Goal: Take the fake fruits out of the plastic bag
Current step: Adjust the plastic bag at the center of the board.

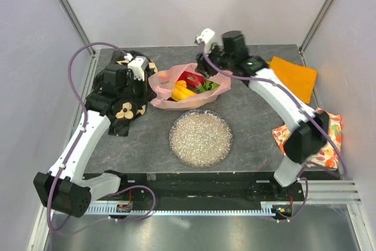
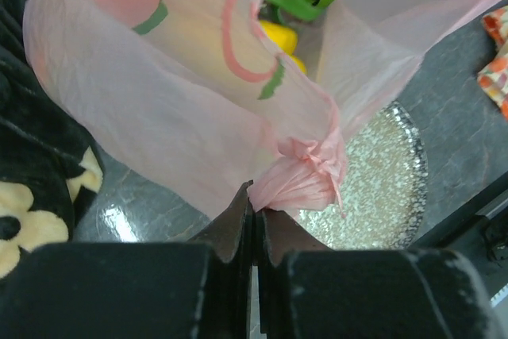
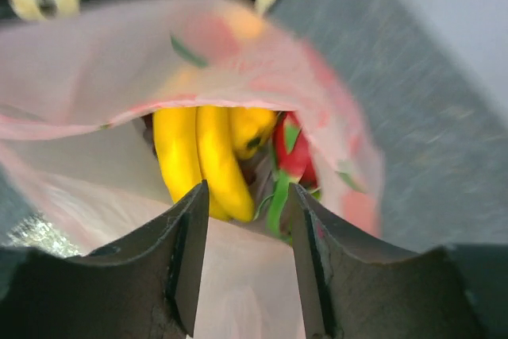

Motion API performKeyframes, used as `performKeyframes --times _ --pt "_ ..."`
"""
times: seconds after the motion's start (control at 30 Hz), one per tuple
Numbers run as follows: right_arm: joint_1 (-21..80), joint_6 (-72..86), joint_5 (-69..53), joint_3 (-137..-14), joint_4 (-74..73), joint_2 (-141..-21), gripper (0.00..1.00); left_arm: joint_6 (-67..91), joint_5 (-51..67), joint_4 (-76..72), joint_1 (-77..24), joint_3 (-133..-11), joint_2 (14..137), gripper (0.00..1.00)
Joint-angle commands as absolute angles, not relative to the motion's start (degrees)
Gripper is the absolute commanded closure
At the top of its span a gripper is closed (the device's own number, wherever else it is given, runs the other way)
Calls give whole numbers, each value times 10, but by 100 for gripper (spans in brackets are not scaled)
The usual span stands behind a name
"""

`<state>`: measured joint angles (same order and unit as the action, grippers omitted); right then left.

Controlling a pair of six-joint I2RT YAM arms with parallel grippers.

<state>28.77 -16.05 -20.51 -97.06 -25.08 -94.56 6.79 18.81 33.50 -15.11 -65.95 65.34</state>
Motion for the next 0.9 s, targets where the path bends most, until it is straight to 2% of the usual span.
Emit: performKeyframes --times 0.0,0.13,0.27,0.5,0.57,0.67,0.73,0.87 --pt "308 -181 -186 -997 -319 -1055 51 75 181 323 -150 -657 663 87" --pt "337 -220 -160 -986 -391 -1067 53 83 171 313 -149 -639 645 85" --pt "346 -225 -170 -933 -424 -1025 53 76 141 300 -145 -635 641 85" --pt "364 -228 -214 -950 -524 -1034 51 37 134 275 -142 -671 677 83" --pt "370 -229 -208 -946 -523 -1039 50 34 142 283 -142 -684 687 84" --pt "368 -215 -178 -978 -468 -1044 46 47 152 283 -141 -671 680 92" --pt "367 -206 -156 -1016 -412 -1054 44 53 150 280 -140 -654 667 92" --pt "365 -198 -149 -1091 -390 -1102 42 48 146 279 -135 -649 664 92"
